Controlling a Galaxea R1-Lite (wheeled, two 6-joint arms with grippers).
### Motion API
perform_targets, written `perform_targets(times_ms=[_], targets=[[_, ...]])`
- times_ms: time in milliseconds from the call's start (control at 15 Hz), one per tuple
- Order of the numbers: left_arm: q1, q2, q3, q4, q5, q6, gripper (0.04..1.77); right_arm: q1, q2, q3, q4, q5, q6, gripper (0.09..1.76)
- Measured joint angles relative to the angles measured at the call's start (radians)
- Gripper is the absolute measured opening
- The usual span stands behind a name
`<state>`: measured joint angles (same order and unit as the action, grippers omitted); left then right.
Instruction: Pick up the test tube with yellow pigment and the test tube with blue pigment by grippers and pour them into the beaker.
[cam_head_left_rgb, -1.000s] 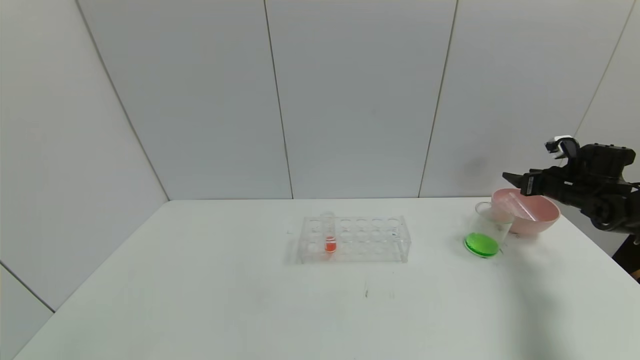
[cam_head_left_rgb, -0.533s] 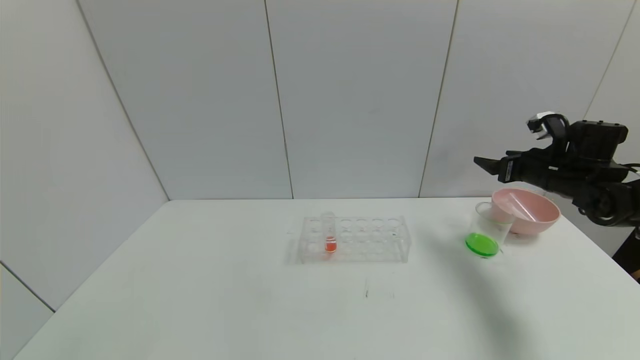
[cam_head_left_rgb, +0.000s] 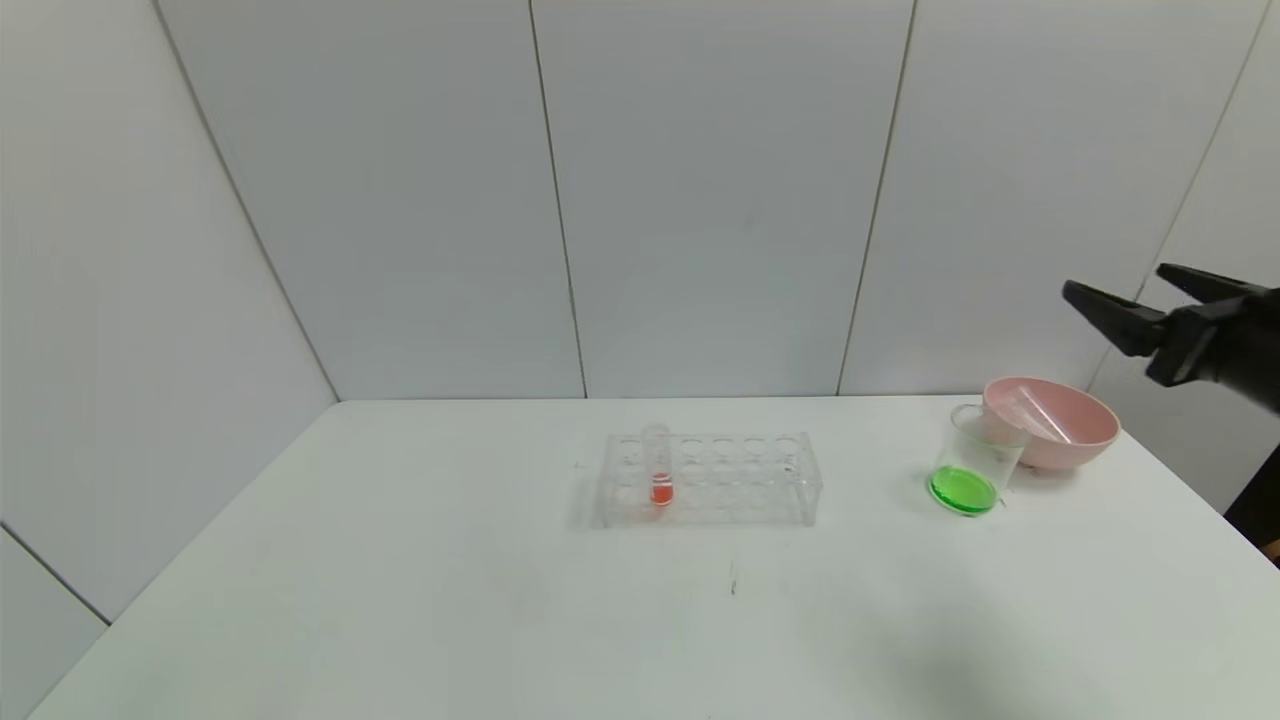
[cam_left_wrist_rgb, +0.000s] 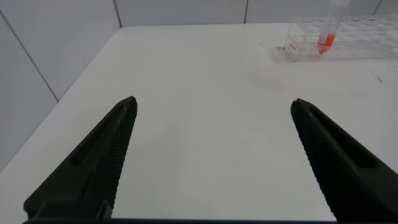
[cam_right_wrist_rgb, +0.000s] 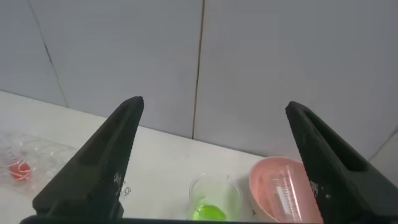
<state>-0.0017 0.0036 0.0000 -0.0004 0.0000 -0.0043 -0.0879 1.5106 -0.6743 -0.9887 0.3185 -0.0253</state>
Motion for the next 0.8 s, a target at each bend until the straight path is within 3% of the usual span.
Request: perform_targets(times_ms=[200,467,800], targets=[[0.0,0.0,0.0,-0.001,0.0,0.0,1.76,-0.034,-0.247,0.197,-0.085,0.008,0.012,1.67],[0.0,0.0,0.0,-0.001,0.0,0.0,1.76,-0.048,-0.611,0.376,-0.091,0.053,0.049,1.69],[0.0,0.0,0.0,-0.001,0.0,0.0,1.76,-0.019,-1.068,0.488,0.165,0.054,0.018,1.7]])
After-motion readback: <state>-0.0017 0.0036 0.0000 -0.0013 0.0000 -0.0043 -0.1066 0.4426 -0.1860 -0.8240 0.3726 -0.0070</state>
